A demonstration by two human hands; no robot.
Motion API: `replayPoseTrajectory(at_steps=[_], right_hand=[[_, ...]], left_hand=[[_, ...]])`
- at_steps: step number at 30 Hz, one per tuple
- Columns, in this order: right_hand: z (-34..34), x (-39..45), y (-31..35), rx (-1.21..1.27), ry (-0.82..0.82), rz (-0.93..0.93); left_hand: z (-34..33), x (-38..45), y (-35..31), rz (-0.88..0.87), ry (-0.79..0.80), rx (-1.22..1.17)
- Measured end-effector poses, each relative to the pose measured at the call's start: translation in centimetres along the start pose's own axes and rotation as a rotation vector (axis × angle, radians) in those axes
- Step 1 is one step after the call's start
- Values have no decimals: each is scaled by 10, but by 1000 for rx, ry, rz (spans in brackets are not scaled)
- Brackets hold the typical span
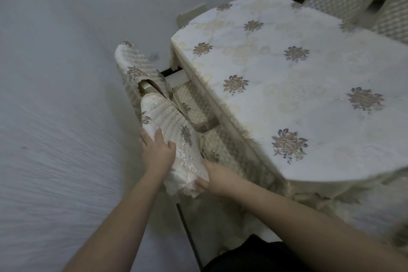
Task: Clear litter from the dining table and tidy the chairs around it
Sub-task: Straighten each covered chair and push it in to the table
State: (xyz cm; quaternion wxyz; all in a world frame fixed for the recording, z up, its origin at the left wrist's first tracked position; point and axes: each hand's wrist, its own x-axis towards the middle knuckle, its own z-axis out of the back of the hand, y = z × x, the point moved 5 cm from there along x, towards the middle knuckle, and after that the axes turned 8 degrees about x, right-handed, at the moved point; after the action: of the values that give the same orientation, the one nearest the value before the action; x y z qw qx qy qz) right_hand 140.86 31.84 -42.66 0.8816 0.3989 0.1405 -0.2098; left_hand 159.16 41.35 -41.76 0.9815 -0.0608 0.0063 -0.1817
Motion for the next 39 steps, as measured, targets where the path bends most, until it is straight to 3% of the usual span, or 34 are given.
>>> replayPoseTrajectory(at_steps=[7,13,18,25,39], right_hand=[[21,-39,-40,-166,-120,-31],[30,-55,-46,-211,-157,63],[51,-84,-49,-337,-258,187],[78,-128,-78,-476,-335,317],[77,-147,-108,-493,-312,308]], left_hand=[[-19,-35,-4,-44,-5,37],[-24,-85,-2,186,62,-389],[-27,-122,-11,397,108,-588],[-28,-139,-20,469,170,-457],[-38,-136,-9,576,160,-486]])
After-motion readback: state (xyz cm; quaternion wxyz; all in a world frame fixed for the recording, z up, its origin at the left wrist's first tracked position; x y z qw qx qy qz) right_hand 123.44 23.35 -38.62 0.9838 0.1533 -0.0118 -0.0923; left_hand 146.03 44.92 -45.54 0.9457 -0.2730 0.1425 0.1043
